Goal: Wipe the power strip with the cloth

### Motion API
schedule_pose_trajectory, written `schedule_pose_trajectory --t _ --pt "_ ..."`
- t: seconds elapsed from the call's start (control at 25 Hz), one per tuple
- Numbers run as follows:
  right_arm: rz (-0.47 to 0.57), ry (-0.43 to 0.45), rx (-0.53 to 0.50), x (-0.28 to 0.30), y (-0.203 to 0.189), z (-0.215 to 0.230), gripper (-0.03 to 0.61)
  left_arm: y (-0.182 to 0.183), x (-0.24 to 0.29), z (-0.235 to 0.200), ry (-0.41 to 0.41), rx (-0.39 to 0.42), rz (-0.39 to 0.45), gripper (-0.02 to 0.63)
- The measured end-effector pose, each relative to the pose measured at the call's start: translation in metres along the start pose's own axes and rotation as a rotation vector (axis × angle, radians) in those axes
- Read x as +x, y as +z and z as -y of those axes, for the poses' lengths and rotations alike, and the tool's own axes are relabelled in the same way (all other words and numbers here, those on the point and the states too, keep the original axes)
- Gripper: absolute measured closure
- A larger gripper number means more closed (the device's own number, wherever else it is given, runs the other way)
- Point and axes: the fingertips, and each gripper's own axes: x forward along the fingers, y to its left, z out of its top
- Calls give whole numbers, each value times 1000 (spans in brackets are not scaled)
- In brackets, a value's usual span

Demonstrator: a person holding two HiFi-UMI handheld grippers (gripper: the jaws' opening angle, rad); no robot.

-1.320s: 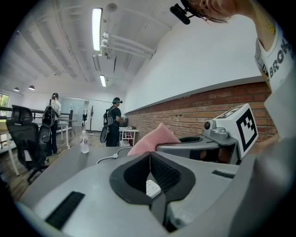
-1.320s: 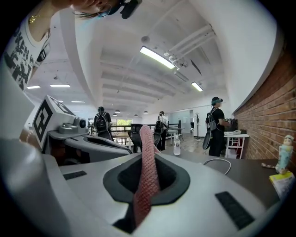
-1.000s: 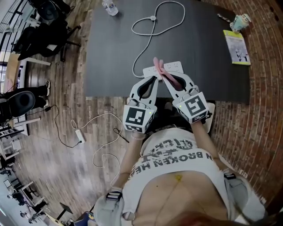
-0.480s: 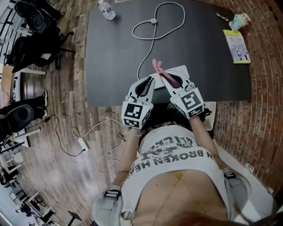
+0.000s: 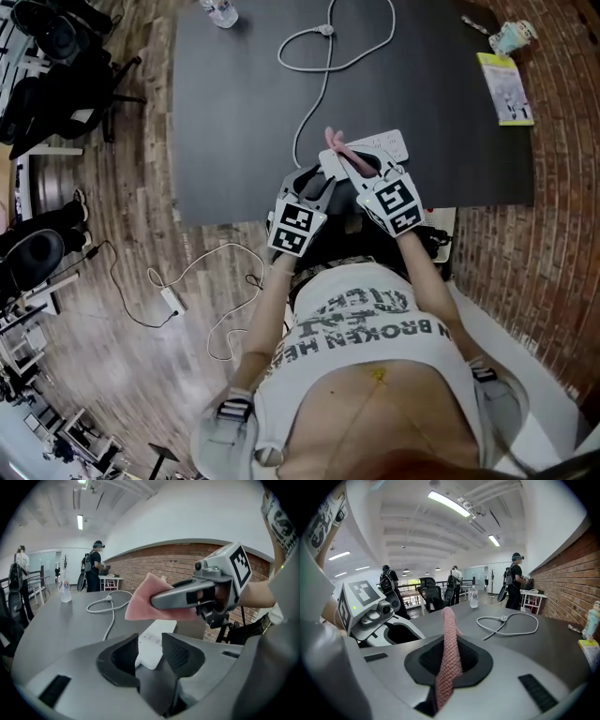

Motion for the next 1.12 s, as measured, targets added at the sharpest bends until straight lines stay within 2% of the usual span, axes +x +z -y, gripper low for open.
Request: schedule_pose_trajectory --t 0.12,0.28,0.6,0.72,0.88,1.12 --pt "-43 26 -5 13 -13 -2 561 -24 14 2 -27 12 -74 458" --pt "-93 63 -13 27 -27 -3 561 -53 34 2 -55 27 -172 379" --pt "-220 121 -71 53 -60 -5 561 -86 61 -3 -48 137 -353 331" --pt "-261 154 -75 62 -72 -12 561 -92 65 -6 -36 164 -385 327" --pt "-307 192 -84 69 -85 -16 561 -93 74 -7 -29 162 -396 327" --pt "-359 224 -109 81 -96 -22 561 -96 77 -8 -70 180 -418 327"
